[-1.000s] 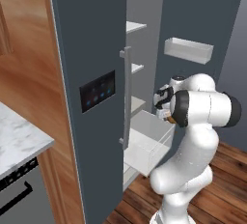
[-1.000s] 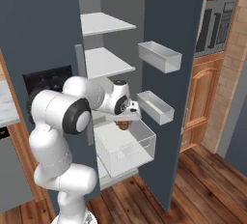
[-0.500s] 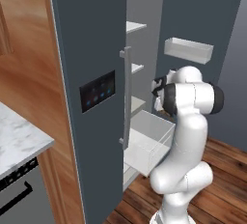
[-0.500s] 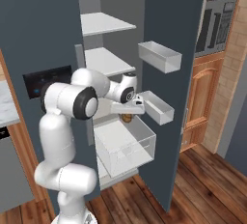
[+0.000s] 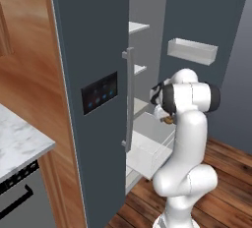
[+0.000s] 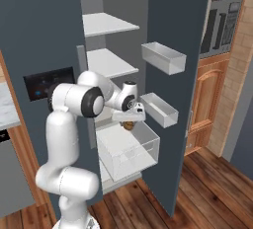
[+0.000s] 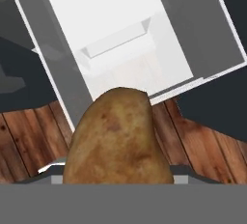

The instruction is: Place the lemon wedge and potato inside the fridge drawer. Close the drawer after placing the vegetables.

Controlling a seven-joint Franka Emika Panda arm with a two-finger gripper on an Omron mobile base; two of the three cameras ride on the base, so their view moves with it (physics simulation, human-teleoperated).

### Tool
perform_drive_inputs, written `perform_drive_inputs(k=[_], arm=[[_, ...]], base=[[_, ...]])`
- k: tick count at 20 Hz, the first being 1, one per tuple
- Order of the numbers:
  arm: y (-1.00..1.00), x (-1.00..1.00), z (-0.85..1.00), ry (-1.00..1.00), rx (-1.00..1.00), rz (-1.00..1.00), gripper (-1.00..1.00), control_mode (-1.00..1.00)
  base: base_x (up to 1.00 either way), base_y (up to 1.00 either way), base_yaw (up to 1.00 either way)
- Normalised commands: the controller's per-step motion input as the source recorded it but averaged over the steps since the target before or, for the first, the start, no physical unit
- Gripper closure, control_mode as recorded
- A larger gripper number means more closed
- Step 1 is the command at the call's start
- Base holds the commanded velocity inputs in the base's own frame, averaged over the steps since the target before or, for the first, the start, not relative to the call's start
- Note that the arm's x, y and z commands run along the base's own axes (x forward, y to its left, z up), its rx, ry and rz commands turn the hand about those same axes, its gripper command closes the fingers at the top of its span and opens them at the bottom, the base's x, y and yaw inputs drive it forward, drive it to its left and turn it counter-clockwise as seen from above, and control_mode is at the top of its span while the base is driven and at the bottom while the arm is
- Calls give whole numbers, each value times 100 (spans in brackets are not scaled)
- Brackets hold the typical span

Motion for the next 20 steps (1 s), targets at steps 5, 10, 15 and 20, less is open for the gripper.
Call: perform_drive_inputs(k=[5,10,15,20], arm=[[3,8,-38,0,0,9,100,-100],[0,24,-17,0,3,13,100,-100],[0,22,-33,0,1,19,100,-100],[0,18,-43,0,1,17,100,-100]], base=[[0,0,0],[0,0,0],[0,0,0],[0,0,0]])
